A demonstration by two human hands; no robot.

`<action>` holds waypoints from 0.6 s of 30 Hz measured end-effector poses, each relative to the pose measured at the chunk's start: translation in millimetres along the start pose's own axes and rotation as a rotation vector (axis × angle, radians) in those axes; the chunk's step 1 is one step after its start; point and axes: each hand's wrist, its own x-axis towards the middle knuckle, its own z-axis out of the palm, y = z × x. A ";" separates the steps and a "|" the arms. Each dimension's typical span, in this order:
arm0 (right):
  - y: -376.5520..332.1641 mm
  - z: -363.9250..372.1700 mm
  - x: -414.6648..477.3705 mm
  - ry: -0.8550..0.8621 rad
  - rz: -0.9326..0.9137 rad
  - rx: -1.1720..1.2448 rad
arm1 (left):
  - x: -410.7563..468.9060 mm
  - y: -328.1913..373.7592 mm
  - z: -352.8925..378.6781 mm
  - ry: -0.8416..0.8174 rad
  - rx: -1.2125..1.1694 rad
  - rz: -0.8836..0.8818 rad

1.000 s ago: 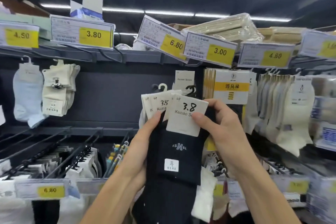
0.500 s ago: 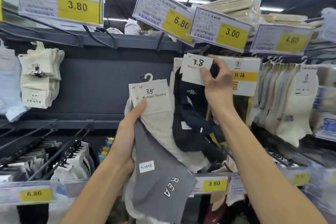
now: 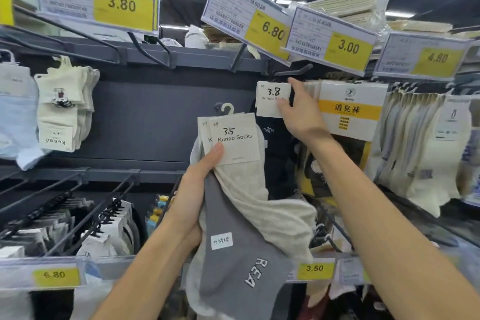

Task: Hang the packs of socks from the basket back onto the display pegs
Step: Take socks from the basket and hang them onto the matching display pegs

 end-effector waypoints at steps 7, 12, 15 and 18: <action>-32.2 -23.1 -97.1 0.079 -0.169 0.185 | -4.4 2.7 -0.4 -0.001 0.135 0.069; -44.8 -20.5 -124.8 -0.103 -0.132 0.443 | -4.9 0.6 7.1 0.002 0.142 0.027; -33.9 -27.5 -121.2 -0.116 -0.021 0.621 | -7.5 0.3 6.2 -0.004 0.077 -0.031; -27.3 -34.1 -121.3 -0.200 0.027 0.699 | -6.6 0.8 7.6 0.041 0.118 0.004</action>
